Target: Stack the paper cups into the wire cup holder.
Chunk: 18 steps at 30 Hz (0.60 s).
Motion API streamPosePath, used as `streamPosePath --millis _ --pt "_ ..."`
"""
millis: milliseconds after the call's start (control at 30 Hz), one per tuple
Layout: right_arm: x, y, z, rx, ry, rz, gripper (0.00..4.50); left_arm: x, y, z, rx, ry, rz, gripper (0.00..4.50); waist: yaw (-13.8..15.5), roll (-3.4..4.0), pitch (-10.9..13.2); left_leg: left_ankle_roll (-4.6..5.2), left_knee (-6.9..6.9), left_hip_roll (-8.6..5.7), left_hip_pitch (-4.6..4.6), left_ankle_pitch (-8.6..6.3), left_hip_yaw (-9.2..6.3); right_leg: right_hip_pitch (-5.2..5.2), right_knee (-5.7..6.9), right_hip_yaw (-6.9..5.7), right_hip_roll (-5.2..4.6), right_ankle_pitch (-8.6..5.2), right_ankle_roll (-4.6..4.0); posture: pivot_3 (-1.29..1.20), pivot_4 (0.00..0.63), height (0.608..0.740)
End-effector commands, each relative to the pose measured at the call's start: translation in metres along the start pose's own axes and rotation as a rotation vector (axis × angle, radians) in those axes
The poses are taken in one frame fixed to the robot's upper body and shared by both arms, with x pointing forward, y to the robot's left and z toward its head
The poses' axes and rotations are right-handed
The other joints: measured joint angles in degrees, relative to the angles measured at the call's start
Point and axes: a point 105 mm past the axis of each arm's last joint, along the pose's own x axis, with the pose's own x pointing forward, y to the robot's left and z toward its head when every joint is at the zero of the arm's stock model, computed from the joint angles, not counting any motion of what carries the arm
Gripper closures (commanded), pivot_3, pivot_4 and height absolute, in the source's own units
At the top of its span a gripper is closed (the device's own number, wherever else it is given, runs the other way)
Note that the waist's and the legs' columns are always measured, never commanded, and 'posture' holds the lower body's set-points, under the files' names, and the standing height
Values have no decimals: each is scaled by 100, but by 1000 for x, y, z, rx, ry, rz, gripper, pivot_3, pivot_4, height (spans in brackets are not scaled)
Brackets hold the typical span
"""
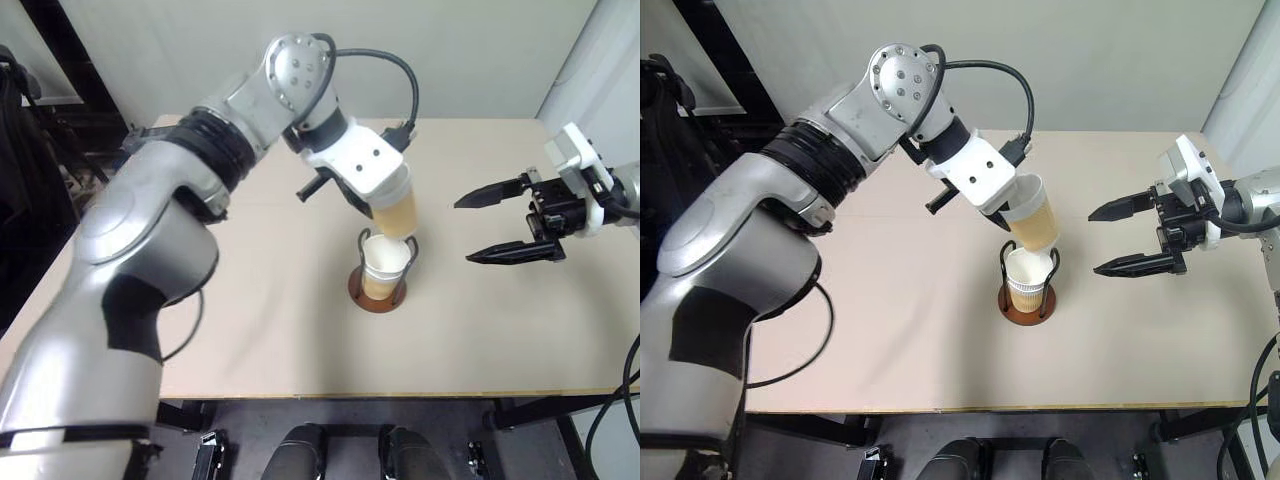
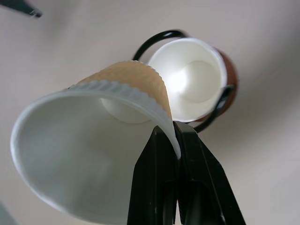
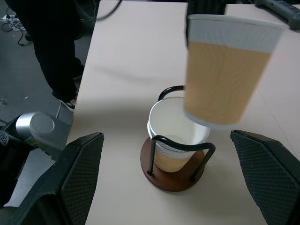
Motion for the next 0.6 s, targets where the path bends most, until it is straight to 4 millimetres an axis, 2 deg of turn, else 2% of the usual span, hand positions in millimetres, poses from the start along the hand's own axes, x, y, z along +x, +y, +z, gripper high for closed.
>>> streamPosePath --millis 33,200,600 --pt "-4 1 12 -52 -5 -2 0 -10 4 16 33 -24 -27 4467 4 0 0 0 6 0 -2 0 -1 1 0 0 0 1 0 0 150 740" --pt "-2 1 13 -54 -12 4 0 -5 0 15 30 -32 -51 4467 4 1 0 1 20 0 0 -6 -2 9 0 0 0 4 1 0 150 740" --pt "0 3 14 -54 -25 9 0 2 -3 -1 103 64 -83 4467 2 1 0 2 25 0 -3 -8 -3 11 -3 -1 0 4 1 0 150 740"
